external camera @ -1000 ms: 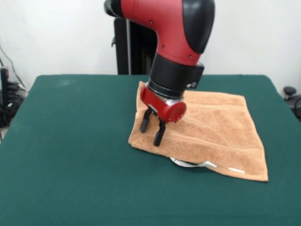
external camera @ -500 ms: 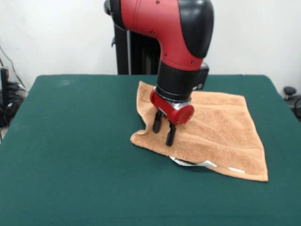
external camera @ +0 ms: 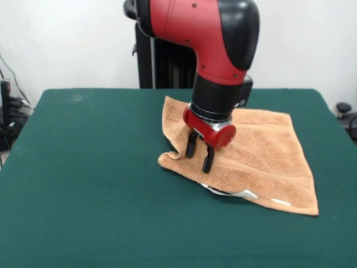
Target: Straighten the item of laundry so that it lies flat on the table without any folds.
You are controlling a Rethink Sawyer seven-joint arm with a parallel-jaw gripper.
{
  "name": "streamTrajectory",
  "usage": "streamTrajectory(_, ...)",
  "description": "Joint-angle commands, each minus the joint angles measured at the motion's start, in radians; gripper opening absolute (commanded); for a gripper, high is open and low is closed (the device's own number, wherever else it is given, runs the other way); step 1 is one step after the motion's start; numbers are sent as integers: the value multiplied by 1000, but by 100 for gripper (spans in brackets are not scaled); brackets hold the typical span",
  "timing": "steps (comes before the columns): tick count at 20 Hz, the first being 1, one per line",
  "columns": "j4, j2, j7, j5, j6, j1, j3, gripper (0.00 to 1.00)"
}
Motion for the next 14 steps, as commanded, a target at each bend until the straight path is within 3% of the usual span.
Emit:
streamTrajectory(1,65,65,100,-32,-40,59,76,100)
streamTrajectory(4,46,86,136,-13,-69,104,29,100)
streamTrajectory(9,-32,199,186,44,-146,176,-80,100)
streamTrajectory(14,-23,239,253,139,-179,279,-209,100)
